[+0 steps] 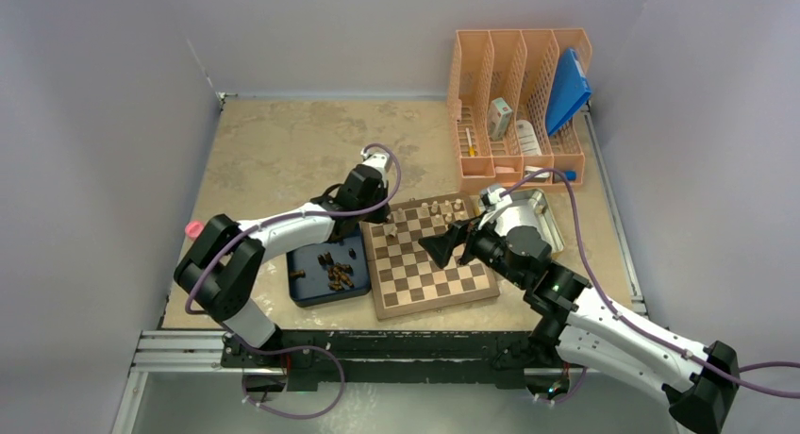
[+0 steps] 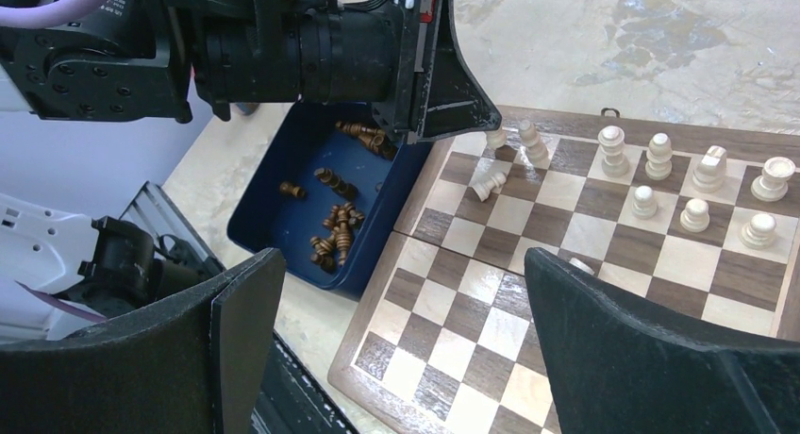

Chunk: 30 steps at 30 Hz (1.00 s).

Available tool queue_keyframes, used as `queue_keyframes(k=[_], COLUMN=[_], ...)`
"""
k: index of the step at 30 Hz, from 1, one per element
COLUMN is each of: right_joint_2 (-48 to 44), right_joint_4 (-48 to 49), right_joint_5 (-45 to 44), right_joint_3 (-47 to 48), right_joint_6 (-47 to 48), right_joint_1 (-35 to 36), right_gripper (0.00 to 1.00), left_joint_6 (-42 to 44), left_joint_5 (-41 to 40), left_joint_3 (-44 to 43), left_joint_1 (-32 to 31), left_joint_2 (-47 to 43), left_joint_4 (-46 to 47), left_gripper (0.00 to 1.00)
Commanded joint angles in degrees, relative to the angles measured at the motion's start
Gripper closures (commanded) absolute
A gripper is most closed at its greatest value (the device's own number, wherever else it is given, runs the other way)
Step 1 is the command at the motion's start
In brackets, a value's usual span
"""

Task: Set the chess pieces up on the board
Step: Place the chess piece on the chessboard.

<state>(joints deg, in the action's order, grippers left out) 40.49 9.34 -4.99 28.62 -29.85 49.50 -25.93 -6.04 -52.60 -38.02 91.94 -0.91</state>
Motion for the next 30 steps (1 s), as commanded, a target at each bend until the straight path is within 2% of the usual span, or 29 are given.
queue_keyframes(k=[1,7,15,20,30], right_joint_2=[0.4,0.1,0.2,0.4,0.5], right_joint_4=[2.9,3.4,3.6,3.8,3.9], right_joint_5=[1.2,1.5,1.9,2.2,2.5], right_joint_3=[0.0,-0.3,-0.5,-0.7,-0.8], right_joint_6=[0.7,0.8,0.8,0.9,1.1], right_joint_1=[0.2,0.2,0.3,0.2,0.2], right_gripper=[0.01,0.01,0.01,0.01,0.01], left_joint_6=[0.2,0.0,0.7,0.7,1.8], left_joint_5=[-0.6,-1.0,-1.2,-1.7,-4.2], left_joint_3=[0.1,0.4,0.8,0.6,0.1], left_joint_1=[-0.5,-0.7,-1.0,-1.2,-1.9], left_joint_2=[0.6,1.1,1.5,1.4,1.9], left_joint_4=[2.8,3.0,3.7,3.3,3.4], left_gripper=[1.0,0.93,0.92,0.87,0.87])
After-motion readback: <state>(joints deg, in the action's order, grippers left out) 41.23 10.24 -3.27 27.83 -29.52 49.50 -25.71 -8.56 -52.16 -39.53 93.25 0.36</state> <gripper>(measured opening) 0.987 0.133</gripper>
